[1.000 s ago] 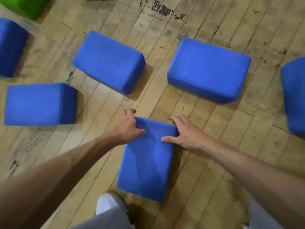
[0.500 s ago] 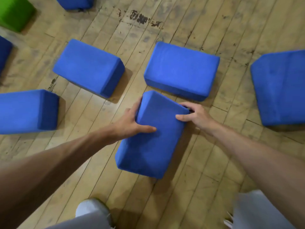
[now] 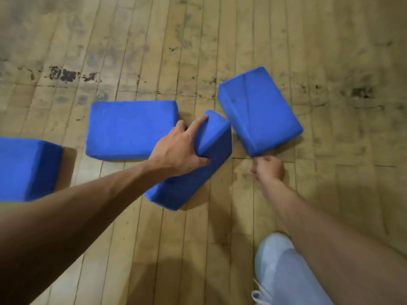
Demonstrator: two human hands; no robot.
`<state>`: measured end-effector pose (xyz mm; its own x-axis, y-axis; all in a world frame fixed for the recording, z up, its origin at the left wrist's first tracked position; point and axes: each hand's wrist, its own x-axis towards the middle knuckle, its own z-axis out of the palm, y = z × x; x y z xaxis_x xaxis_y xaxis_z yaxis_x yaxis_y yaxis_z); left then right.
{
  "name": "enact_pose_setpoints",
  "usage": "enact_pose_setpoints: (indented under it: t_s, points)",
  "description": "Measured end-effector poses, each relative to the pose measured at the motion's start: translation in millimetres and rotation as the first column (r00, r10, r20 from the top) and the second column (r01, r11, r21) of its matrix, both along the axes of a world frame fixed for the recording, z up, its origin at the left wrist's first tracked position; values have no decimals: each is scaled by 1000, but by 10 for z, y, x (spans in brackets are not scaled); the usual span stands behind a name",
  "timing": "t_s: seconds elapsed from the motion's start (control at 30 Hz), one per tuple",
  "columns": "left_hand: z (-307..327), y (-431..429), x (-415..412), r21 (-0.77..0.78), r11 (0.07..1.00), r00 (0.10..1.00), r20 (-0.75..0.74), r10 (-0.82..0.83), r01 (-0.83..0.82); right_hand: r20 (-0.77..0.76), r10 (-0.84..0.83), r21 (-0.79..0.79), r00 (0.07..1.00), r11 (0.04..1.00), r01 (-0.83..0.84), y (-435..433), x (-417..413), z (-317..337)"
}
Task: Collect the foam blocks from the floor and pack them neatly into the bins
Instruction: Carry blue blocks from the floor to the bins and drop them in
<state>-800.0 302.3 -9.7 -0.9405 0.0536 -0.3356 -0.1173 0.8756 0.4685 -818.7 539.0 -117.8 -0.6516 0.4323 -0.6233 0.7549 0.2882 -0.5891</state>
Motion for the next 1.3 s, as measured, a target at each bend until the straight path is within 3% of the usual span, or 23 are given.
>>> enact_pose_setpoints:
  t_s: [0.07, 0.13, 0.23, 0.37, 0.5, 0.6, 0.73, 0.87, 1.0, 1.1, 1.2, 1.3]
  points:
    - [-25, 58, -168, 11, 999, 999, 22, 42, -42, -31, -244, -78, 969, 967, 241, 141, -202, -33]
    - [-59, -46, -189, 35, 994, 993, 69, 99, -102, 11, -420, -268, 908, 873, 407, -11, -295, 171]
    - [-137, -300, -38, 14, 984, 979, 104, 174, -176, 63, -492, -481, 868, 747, 458, -251, -405, 306]
    - [-184, -376, 2, 48, 974, 969, 121, 213, -220, 45, -537, -565, 842, 681, 465, -446, -603, 425]
    - [-199, -367, 12, 73, 970, 968, 111, 225, -234, -13, -512, -549, 859, 722, 421, -571, -674, 559]
    - [-219, -393, 5, 80, 969, 969, 107, 223, -232, -93, -445, -449, 891, 817, 361, -624, -691, 558]
    - [-182, -375, 16, 77, 968, 967, 112, 231, -240, -97, -450, -516, 888, 786, 342, -799, -627, 602]
    - [-178, -376, 51, 130, 952, 958, 121, 262, -277, -202, -354, -542, 913, 817, 197, -1023, -499, 681]
    - [-151, -465, 154, 263, 812, 851, 229, 473, -522, -205, -446, -665, 871, 717, 210, -1220, -502, 784]
    - [-3, -632, 236, 319, 672, 741, 361, 566, -668, -169, -474, -654, 864, 710, 261, -1331, -451, 954]
    - [384, -811, 413, 319, 608, 685, 404, 607, -727, -97, -432, -623, 897, 729, 283, -1365, -280, 1267]
    - [931, -942, 709, 231, 609, 644, 410, 646, -758, -30, -347, -570, 937, 776, 270, -1315, 63, 1723]
